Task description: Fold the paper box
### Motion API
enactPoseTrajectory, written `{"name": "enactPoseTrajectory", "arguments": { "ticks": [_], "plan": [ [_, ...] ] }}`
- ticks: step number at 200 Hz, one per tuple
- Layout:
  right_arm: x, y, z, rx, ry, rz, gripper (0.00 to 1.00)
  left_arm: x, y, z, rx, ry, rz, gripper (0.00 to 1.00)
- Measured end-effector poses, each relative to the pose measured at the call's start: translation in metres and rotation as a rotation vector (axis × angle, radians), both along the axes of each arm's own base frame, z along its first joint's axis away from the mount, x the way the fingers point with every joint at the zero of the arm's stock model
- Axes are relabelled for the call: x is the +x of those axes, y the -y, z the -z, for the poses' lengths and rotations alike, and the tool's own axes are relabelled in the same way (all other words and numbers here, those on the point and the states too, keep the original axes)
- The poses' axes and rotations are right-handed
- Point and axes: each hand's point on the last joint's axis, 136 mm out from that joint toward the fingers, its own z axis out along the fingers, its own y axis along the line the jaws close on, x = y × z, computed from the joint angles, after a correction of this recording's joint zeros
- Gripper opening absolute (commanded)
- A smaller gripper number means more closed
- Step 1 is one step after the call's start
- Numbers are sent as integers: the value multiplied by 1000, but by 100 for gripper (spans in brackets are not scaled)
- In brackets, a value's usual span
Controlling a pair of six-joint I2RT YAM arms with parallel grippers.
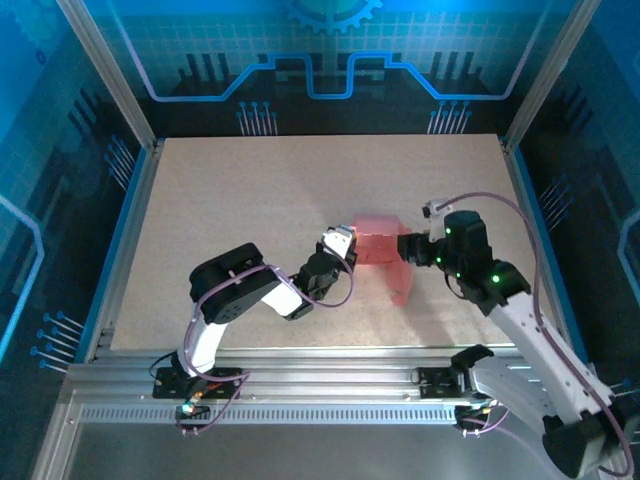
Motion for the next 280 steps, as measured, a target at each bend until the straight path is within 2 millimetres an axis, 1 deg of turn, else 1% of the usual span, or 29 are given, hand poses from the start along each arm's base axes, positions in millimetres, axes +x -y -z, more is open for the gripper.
{"name": "enactPoseTrajectory", "arguments": {
  "ticks": [14, 30, 47, 60, 67, 81, 96, 115, 137, 145, 154, 167, 172, 188, 201, 213, 255, 280],
  "plan": [
    [-20, -6, -6, 34, 13, 9, 65, 2, 2, 0, 4, -17, -2, 0],
    [-45, -14, -2, 49, 21, -9, 65, 4, 5, 0, -1, -32, -4, 0],
    [-68, -19, 15, 19, 0, -26, 65, 6, 7, 0, 3, -45, -5, 0],
    [-76, -15, 33, -39, -34, -2, 67, 6, 6, 0, 0, -52, -7, 0],
    [-78, -10, 44, -80, -59, 30, 68, 6, 6, 0, -1, -55, -7, 0],
    [-78, 7, 60, -154, -103, 124, 69, 6, 6, 0, -1, -56, -7, 0],
    [-76, 25, 68, -188, -127, 209, 68, 5, 6, 0, -1, -59, -7, 0],
    [-72, 45, 70, -152, -127, 294, 66, 5, 6, 1, 2, -61, -7, 0],
    [-67, 57, 82, -66, -159, 329, 59, 5, 6, 1, 2, -62, -7, 0],
    [-65, 57, 88, -46, -180, 325, 58, 5, 6, 0, 2, -62, -8, 0],
    [-62, 52, 94, -26, -207, 300, 55, 5, 6, 0, 3, -62, -7, 0],
    [-58, 42, 101, -23, -239, 243, 51, 5, 6, 0, 3, -63, -7, 0],
    [-56, 37, 103, -24, -245, 217, 47, 5, 6, 0, 3, -64, -7, 0],
    [-49, 24, 108, -43, -260, 143, 34, 5, 6, 0, 4, -67, -8, 0],
    [-45, 17, 112, -57, -273, 105, 14, 5, 6, 0, 7, -69, -7, 0],
    [-43, 14, 112, -67, -278, 85, 0, 5, 5, 0, 10, -72, -7, 0],
    [-38, 11, 94, -141, -294, 31, 0, 2, 5, -1, 4, -119, -5, 0],
    [-29, 3, 79, -190, -343, -15, 0, 3, 11, -5, -3, -164, 8, 7]
  ]
}}
